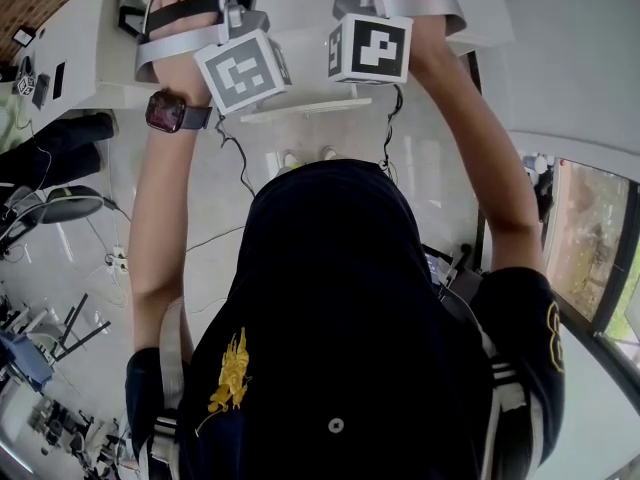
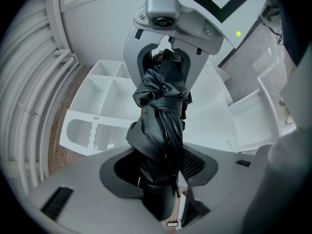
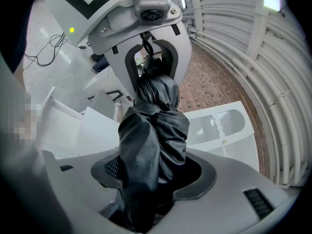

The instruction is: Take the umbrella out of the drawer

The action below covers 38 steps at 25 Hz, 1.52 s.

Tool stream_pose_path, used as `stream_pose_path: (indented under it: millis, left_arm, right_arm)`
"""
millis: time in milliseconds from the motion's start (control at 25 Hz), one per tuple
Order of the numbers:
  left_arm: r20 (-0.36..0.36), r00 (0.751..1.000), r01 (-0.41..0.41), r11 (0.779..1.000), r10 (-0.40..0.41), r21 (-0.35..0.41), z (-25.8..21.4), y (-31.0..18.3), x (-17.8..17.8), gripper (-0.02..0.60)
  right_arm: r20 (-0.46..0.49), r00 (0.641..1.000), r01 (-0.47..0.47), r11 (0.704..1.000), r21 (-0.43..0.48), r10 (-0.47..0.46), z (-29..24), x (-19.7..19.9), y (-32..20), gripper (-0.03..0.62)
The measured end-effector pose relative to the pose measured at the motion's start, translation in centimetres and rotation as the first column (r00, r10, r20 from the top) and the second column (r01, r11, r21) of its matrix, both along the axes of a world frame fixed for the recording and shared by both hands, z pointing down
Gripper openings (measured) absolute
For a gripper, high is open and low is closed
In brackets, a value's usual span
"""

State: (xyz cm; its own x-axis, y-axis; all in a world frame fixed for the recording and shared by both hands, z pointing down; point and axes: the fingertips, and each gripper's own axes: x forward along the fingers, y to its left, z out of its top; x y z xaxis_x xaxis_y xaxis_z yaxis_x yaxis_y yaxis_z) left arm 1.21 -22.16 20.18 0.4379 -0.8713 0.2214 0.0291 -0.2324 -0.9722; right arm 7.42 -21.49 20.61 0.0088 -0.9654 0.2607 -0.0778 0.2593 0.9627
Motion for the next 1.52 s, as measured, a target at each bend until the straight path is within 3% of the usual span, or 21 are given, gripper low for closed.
stream_pose_path:
  millis: [120,320,400,720,1520]
  left_arm:
    - [-0.002,1.0,0.01,1.0,-0.01,0.017,0.1,0.0,0.0,0.222]
    - [-0.029,0.999,0.036,0.977,-0.031,0.21,-2.8,0.6,-0.3,0.222]
    - [-0.041,0.999,0.042,0.972,-0.034,0.229,-2.9,0.7,-0.3,0.224]
    - [-0.03,0.999,0.035,0.989,-0.031,0.143,-0.6,0.4,-0.2,0.224]
    - [-0.012,0.998,0.056,0.994,-0.055,0.089,0.8,0.3,-0.3,0.225]
  right_arm:
    - [-0.005,1.0,0.0,0.999,0.042,0.0,-0.5,0.2,-0.1,0.273]
    - [-0.031,1.0,0.006,0.984,0.181,0.0,-2.1,0.0,0.4,0.275]
    - [-0.035,0.999,0.008,0.979,0.203,-0.001,-2.2,-0.1,0.5,0.275]
    - [-0.032,0.999,0.024,0.986,0.163,-0.019,-1.0,0.0,0.1,0.275]
    - [-0.023,0.999,0.047,0.986,0.159,-0.044,-0.3,-0.1,0.0,0.275]
